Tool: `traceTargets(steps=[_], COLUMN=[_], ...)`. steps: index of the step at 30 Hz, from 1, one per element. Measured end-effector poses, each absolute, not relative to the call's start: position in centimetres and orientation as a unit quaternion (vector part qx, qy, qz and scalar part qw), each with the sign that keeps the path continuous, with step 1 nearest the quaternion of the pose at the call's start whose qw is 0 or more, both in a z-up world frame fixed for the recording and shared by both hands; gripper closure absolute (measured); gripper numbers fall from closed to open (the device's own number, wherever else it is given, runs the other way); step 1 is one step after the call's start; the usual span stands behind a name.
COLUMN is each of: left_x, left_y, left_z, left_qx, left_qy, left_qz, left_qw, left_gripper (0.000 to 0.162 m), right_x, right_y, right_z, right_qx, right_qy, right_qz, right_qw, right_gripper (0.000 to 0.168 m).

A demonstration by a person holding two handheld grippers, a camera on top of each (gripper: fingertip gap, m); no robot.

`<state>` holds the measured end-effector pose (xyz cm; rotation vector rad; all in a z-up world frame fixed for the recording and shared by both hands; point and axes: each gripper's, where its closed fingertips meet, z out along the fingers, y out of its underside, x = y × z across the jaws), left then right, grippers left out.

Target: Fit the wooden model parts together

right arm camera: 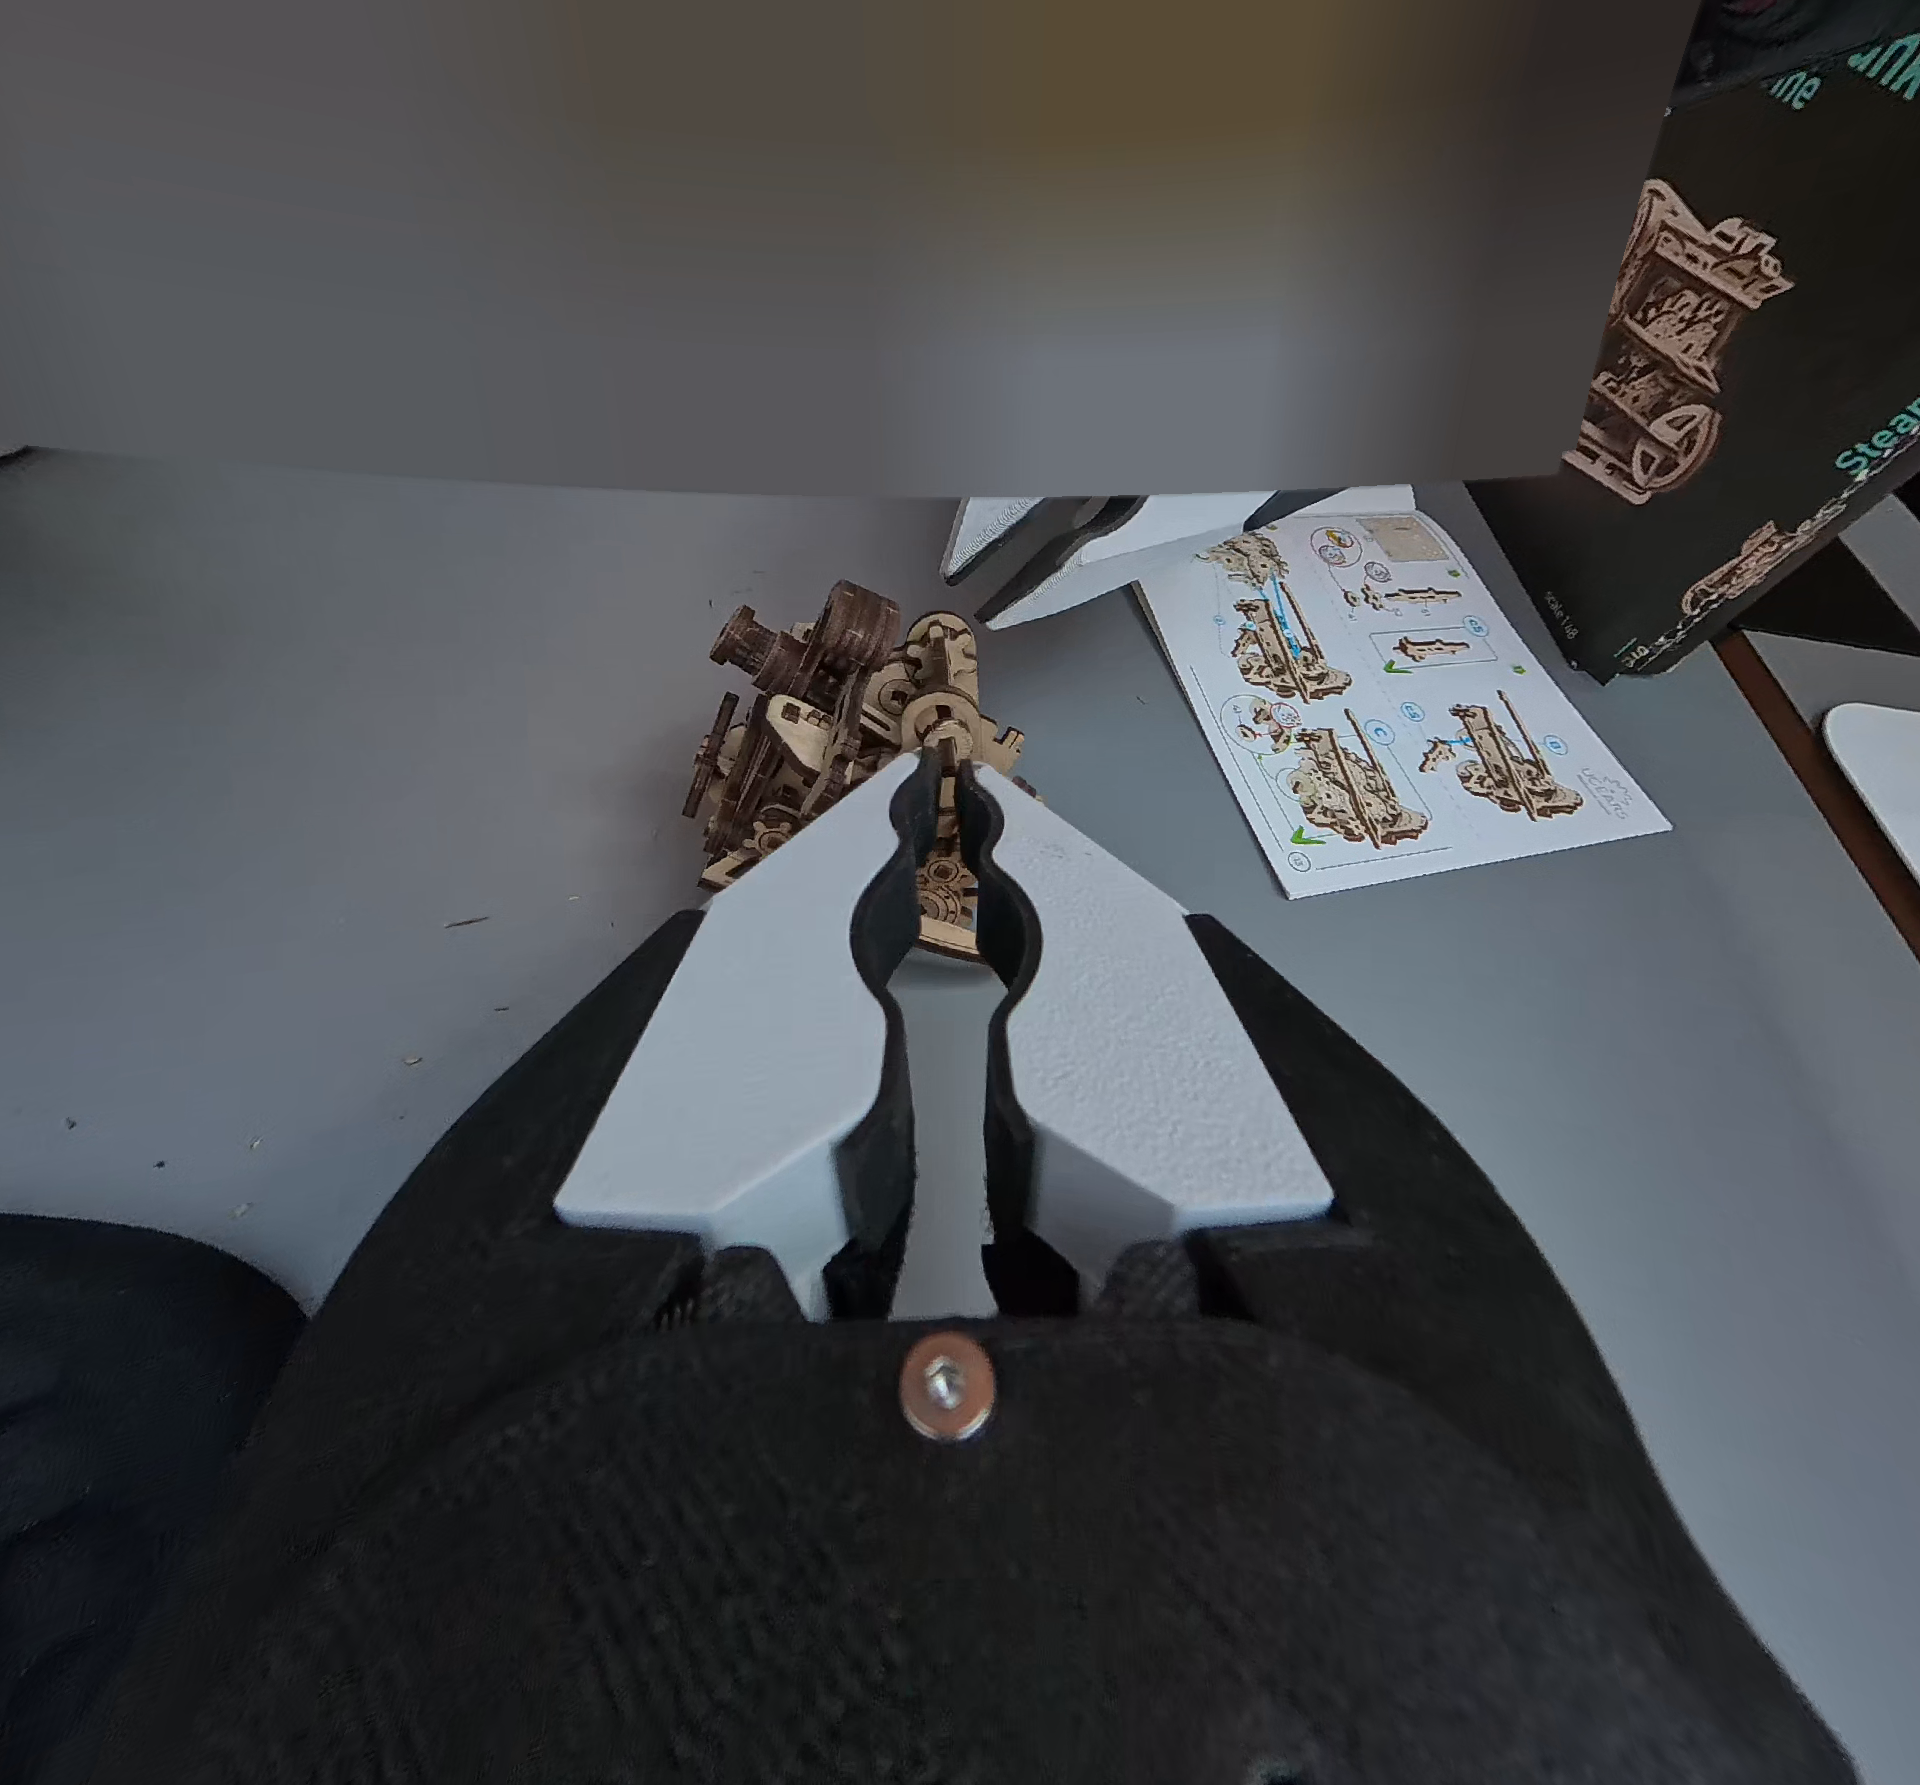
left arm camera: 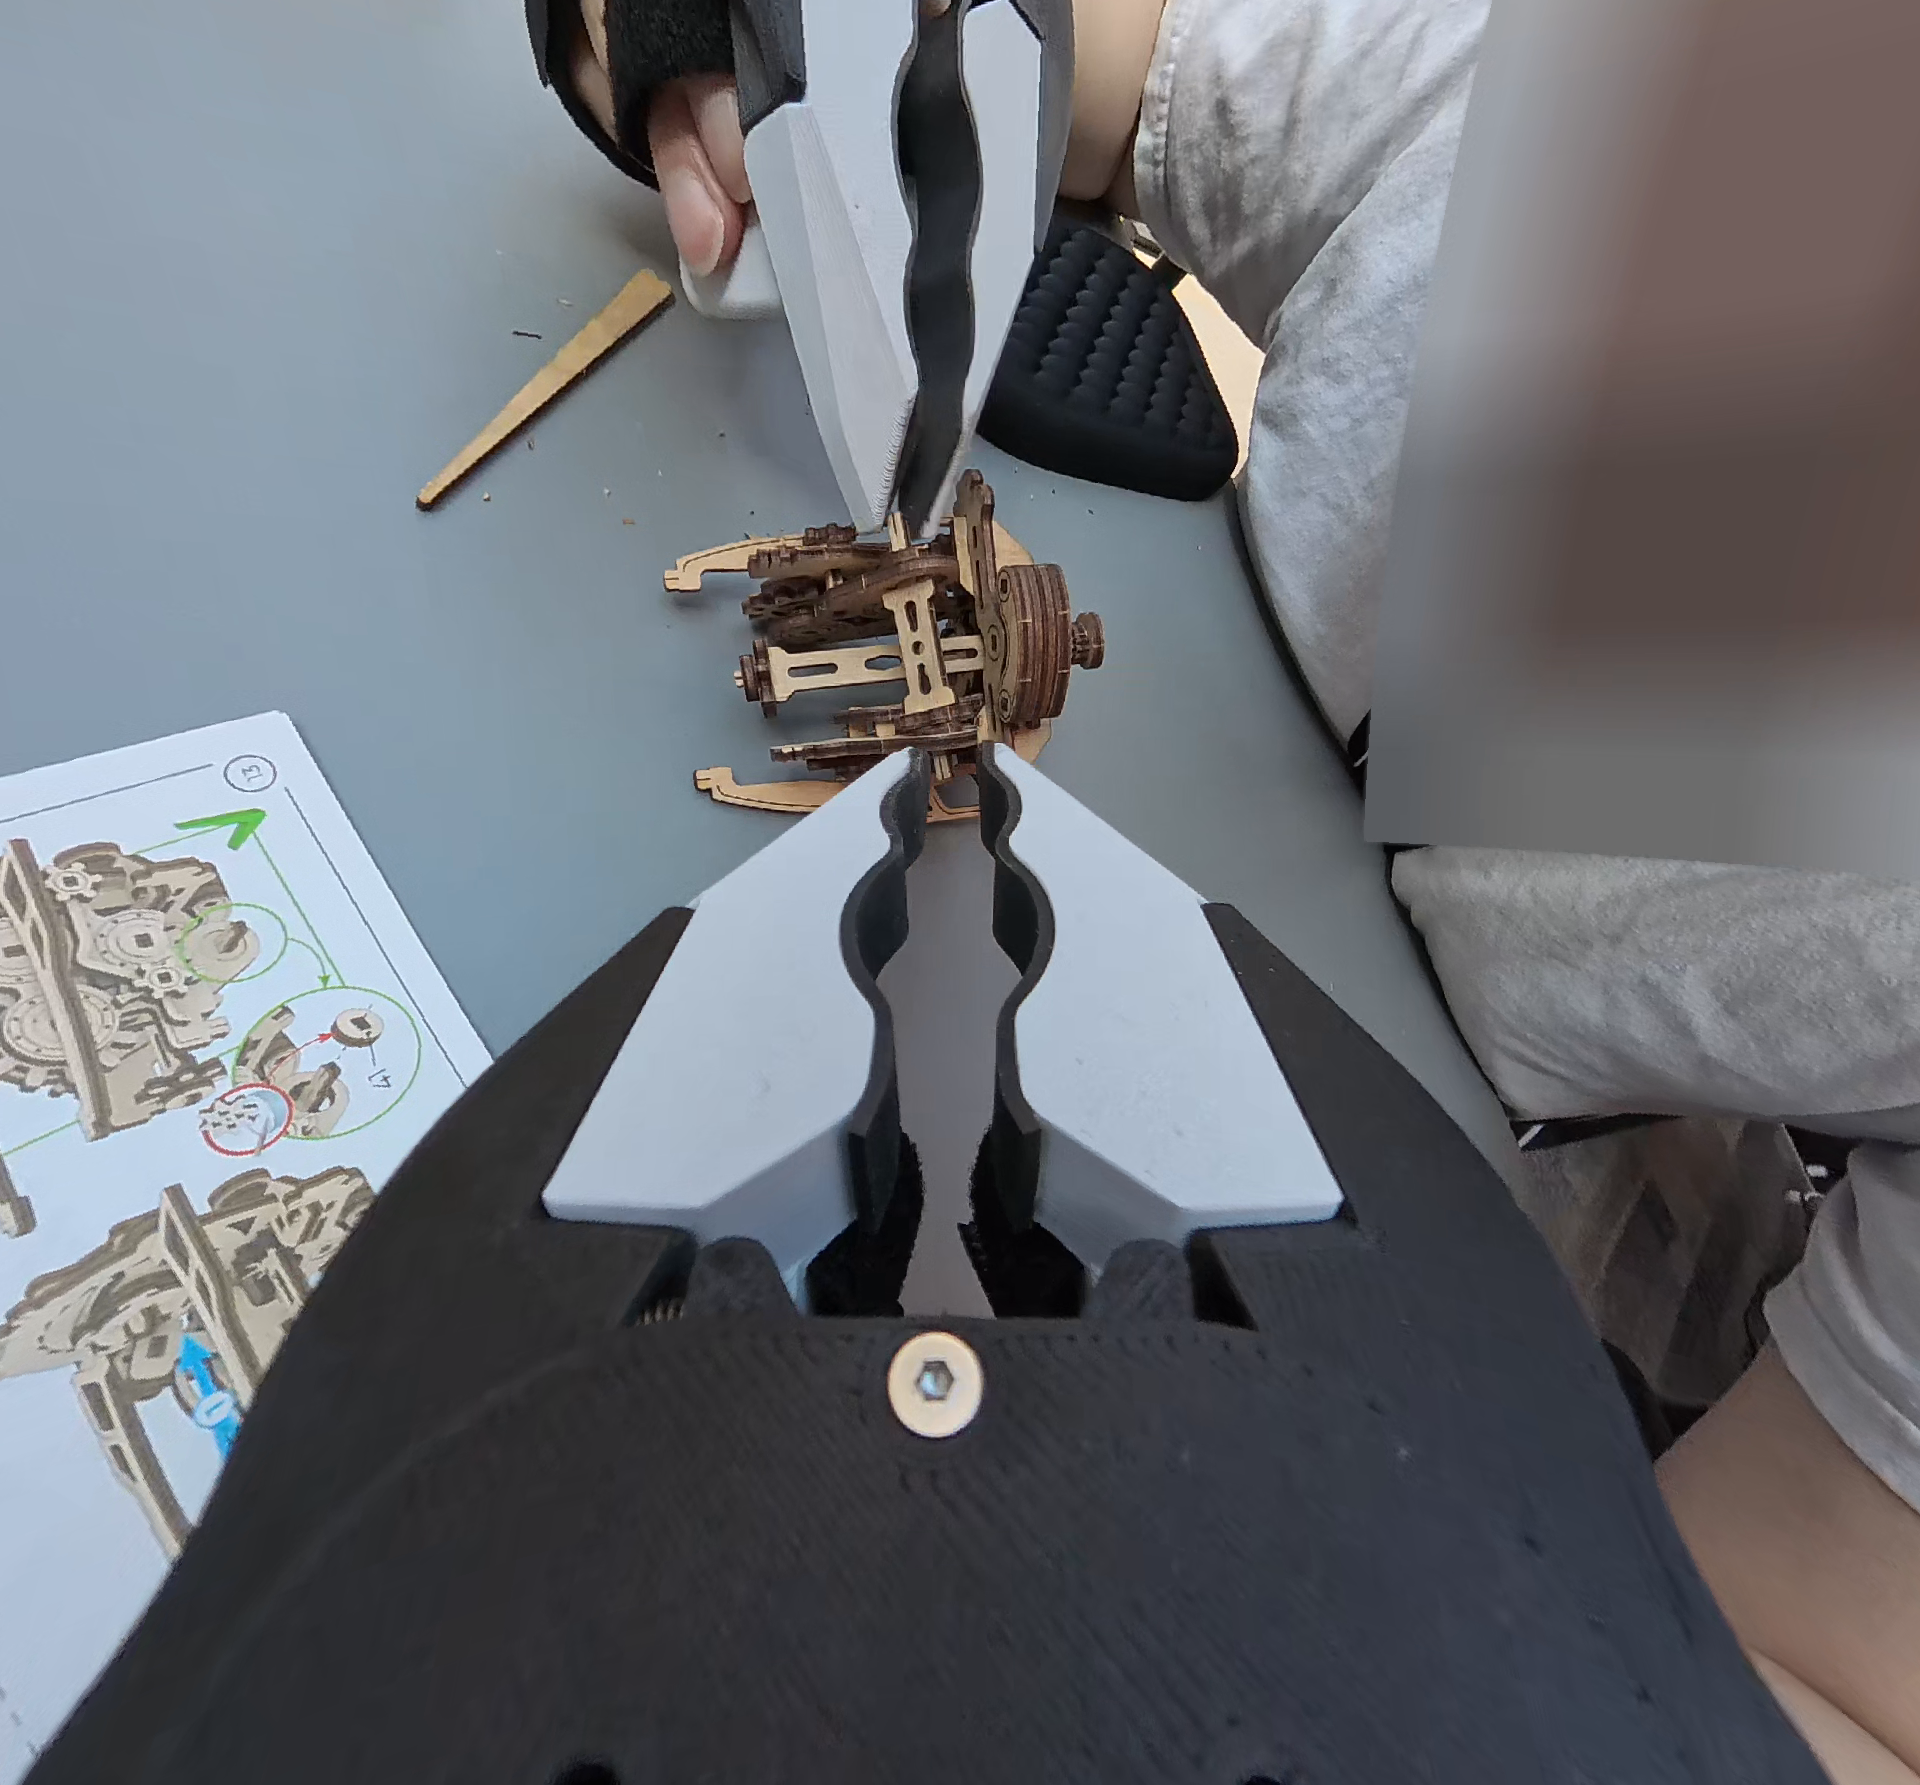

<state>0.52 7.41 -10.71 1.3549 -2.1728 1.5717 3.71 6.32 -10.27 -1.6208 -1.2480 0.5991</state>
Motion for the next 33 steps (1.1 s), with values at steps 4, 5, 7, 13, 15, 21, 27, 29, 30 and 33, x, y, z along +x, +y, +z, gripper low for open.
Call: traceTargets(steps=[4,5,7,13,15,21,27,29,30,33], left_x=[0.5,0.5,0.5,0.5,0.4,2.1,4.8,5.1,5.1,4.7], left_y=[7.3,7.3,7.4,7.6,7.6,5.5,5.5,5.5,5.0,4.4], left_z=[-10.9,-10.9,-10.8,-10.4,-10.0,-6.7,-8.6,-9.6,-9.5,-9.8], left_qx=[0.450,0.449,0.450,0.454,0.455,0.426,0.409,0.400,0.396,0.405], left_qy=[-0.723,-0.724,-0.724,-0.726,-0.732,-0.752,-0.810,-0.826,-0.824,-0.819], left_qz=[0.519,0.519,0.519,0.513,0.505,0.499,0.384,0.363,0.377,0.396], left_qw=[0.072,0.072,0.069,0.060,0.049,-0.056,-0.170,-0.163,-0.150,-0.088], left_gripper=[0.155,0.155,0.155,0.155,0.155,0.150,0.135,0.136,0.139,0.138], right_x=[3.9,4.0,4.4,5.0,5.8,8.7,9.2,8.9,8.9,9.2], right_y=[6.4,6.5,6.7,6.4,6.5,5.5,4.5,3.9,3.4,1.9], right_z=[-9.8,-9.5,-9.4,-8.8,-7.8,-5.4,-4.3,-4.5,-4.9,-6.6], right_qx=[-0.662,-0.664,-0.668,-0.670,-0.668,-0.684,-0.692,-0.697,-0.701,-0.715], right_qy=[-0.512,-0.506,-0.496,-0.490,-0.483,-0.453,-0.465,-0.464,-0.464,-0.472], right_qz=[0.235,0.237,0.241,0.252,0.245,0.218,0.177,0.181,0.184,0.170], right_qw=[0.495,0.497,0.501,0.497,0.510,0.528,0.523,0.516,0.509,0.488], right_gripper=[0.168,0.168,0.168,0.168,0.167,0.165,0.163,0.162,0.162,0.161])
